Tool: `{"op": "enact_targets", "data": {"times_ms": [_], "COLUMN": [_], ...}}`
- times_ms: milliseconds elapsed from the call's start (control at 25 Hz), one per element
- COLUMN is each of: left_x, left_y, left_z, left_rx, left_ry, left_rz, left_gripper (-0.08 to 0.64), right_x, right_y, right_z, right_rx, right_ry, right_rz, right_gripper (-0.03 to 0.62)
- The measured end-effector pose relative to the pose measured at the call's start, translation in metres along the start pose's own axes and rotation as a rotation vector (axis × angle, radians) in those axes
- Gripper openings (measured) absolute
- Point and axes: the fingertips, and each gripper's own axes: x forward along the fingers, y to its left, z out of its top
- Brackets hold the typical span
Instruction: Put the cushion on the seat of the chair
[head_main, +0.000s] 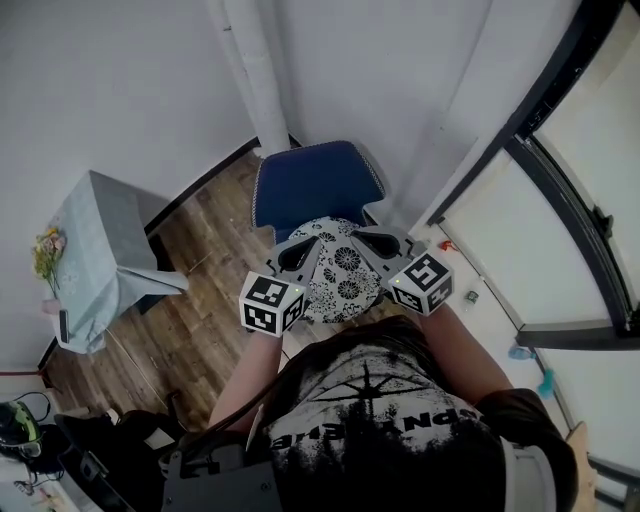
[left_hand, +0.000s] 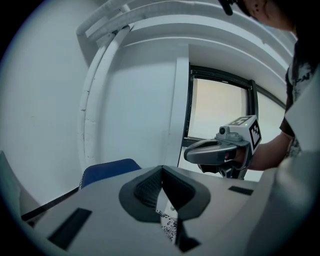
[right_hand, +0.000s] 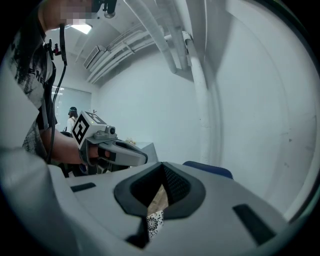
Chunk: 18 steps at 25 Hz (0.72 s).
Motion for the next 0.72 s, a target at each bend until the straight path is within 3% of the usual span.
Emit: {"op": "enact_targets", "data": {"times_ms": [720], "left_x": [-0.013], "left_y": [0.005], "left_z": [-0.001], "left_rx": [-0.005], "left_ry": [-0.015], "left_rz": [0.02], "left_gripper": [0.014], "right_x": [0.01], "right_y": [0.014], "right_z": [0.006], "right_rx": [-0.038], "right_ry": [0.005], "right_rz": [0.026], "right_gripper": [0.017]}}
